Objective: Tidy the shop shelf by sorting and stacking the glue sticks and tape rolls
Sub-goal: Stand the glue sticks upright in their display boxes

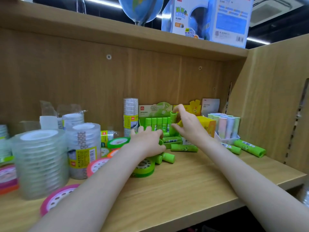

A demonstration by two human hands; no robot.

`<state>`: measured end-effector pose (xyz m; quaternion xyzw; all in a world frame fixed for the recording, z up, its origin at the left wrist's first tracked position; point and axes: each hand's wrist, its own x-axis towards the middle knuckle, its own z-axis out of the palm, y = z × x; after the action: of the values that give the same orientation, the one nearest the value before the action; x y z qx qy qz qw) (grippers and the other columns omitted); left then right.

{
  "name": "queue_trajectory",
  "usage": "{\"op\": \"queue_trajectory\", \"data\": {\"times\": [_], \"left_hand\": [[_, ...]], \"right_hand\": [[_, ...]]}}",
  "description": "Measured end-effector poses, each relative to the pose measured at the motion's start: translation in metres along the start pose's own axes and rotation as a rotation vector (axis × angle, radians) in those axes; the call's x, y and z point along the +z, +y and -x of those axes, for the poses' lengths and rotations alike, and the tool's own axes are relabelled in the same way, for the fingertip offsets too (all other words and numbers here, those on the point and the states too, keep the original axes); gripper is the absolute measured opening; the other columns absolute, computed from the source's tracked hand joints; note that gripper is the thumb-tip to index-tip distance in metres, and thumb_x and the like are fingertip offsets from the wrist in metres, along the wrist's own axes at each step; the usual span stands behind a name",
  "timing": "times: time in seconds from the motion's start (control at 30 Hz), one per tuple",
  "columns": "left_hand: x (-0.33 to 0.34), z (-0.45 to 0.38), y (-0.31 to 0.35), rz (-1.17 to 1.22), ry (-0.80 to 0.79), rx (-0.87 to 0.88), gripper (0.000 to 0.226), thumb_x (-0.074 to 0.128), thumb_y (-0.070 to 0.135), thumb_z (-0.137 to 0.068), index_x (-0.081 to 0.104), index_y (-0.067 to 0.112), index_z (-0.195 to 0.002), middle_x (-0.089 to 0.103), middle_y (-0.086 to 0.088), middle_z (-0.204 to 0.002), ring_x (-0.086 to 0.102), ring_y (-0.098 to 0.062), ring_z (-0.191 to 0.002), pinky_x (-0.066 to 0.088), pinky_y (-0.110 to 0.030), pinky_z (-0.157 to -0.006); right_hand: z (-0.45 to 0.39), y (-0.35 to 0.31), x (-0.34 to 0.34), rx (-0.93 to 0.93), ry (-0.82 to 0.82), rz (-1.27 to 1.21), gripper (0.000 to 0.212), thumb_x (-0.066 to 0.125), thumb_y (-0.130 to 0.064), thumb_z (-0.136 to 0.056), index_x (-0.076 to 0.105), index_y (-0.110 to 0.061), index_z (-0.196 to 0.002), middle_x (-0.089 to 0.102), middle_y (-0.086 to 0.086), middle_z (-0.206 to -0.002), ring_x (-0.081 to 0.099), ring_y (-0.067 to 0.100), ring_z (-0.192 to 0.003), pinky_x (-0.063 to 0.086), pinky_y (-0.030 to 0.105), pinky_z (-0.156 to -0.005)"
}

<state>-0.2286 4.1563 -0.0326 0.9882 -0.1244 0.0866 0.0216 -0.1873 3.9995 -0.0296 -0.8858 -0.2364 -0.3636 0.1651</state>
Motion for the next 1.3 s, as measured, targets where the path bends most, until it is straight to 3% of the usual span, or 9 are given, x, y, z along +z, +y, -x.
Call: {"op": "queue_trajectory", "data": {"times": [0.17,0.33,0.4,0.57,0.73,0.83,0.93,1.17,1.3], "left_hand": [[-0.001,0.000,0.000,-0.028,-0.036,0.008,0.048,0.040,0.051,-0.092,0.034,0.041,-0.139,0.028,-0.012,-0.147,0.018,-0.035,-0.138,0.011,-0.057,-0.111],[0.001,0.002,0.004,-0.076,-0.005,-0.021,0.050,0.039,0.052,-0.092,0.035,0.038,-0.141,0.026,-0.013,-0.148,0.016,-0.035,-0.139,0.009,-0.055,-0.111],[0.001,0.003,0.005,-0.084,0.005,-0.032,0.050,0.040,0.050,-0.092,0.038,0.035,-0.139,0.028,-0.013,-0.146,0.018,-0.034,-0.138,0.010,-0.055,-0.111],[0.000,0.004,0.005,-0.083,0.012,-0.033,0.049,0.041,0.046,-0.093,0.039,0.030,-0.139,0.029,-0.011,-0.144,0.019,-0.033,-0.137,0.013,-0.056,-0.110],[-0.002,0.002,0.003,0.024,0.008,0.027,0.036,0.047,0.033,-0.092,0.051,0.028,-0.127,0.034,-0.010,-0.138,0.024,-0.033,-0.132,0.017,-0.060,-0.108],[0.000,0.002,0.003,0.028,0.040,0.045,0.042,0.048,0.033,-0.091,0.043,0.022,-0.131,0.034,-0.007,-0.140,0.026,-0.033,-0.131,0.019,-0.060,-0.108],[0.001,0.002,0.002,-0.032,0.004,0.005,0.046,0.043,0.039,-0.093,0.041,0.021,-0.136,0.027,-0.010,-0.145,0.018,-0.035,-0.135,0.017,-0.060,-0.108],[0.001,0.001,0.003,-0.013,-0.014,-0.024,0.046,0.043,0.040,-0.093,0.045,0.022,-0.135,0.027,-0.011,-0.143,0.019,-0.034,-0.135,0.017,-0.060,-0.108],[0.000,0.002,0.002,-0.004,-0.008,-0.029,0.046,0.045,0.040,-0.092,0.045,0.023,-0.135,0.030,-0.011,-0.141,0.022,-0.033,-0.134,0.019,-0.059,-0.108]], "right_hand": [[0.002,0.003,-0.009,-0.004,0.190,-0.172,0.036,0.053,-0.011,-0.090,0.036,-0.015,-0.122,0.051,0.006,-0.088,0.050,0.019,-0.070,0.045,0.037,-0.066],[0.006,0.007,-0.013,-0.084,0.081,0.065,0.052,0.048,-0.016,-0.095,0.030,-0.028,-0.143,0.034,-0.002,-0.099,0.040,0.014,-0.057,0.042,0.031,-0.057],[0.006,0.008,-0.012,-0.043,0.047,0.089,0.054,0.058,-0.019,-0.090,0.035,-0.027,-0.138,0.042,-0.004,-0.097,0.048,0.015,-0.065,0.042,0.029,-0.059],[0.006,0.010,-0.013,0.083,0.082,-0.078,0.021,0.070,-0.015,-0.080,0.052,-0.019,-0.089,0.046,-0.004,-0.095,0.048,0.011,-0.074,0.038,0.018,-0.067],[0.006,0.007,-0.016,0.117,0.034,-0.123,0.035,0.068,-0.007,-0.081,0.053,-0.015,-0.112,0.049,-0.003,-0.094,0.044,-0.001,-0.061,0.037,0.003,-0.059],[0.005,0.003,-0.014,0.136,0.042,-0.092,0.042,0.067,-0.004,-0.081,0.043,-0.012,-0.114,0.043,-0.012,-0.072,0.043,-0.001,-0.060,0.037,0.011,-0.055],[0.003,0.001,-0.009,0.129,0.008,-0.035,0.034,0.064,-0.007,-0.084,0.040,-0.010,-0.108,0.044,-0.007,-0.069,0.046,0.012,-0.065,0.034,0.021,-0.059],[-0.005,-0.001,-0.002,0.136,-0.023,0.174,0.019,0.054,-0.024,-0.092,0.057,-0.010,-0.104,0.060,0.004,-0.101,0.042,0.023,-0.105,0.035,0.034,-0.086],[-0.017,0.000,-0.001,0.139,-0.085,0.300,0.019,0.053,-0.027,-0.093,0.062,-0.015,-0.105,0.049,0.003,-0.121,0.034,0.024,-0.117,0.030,0.039,-0.094]]}}
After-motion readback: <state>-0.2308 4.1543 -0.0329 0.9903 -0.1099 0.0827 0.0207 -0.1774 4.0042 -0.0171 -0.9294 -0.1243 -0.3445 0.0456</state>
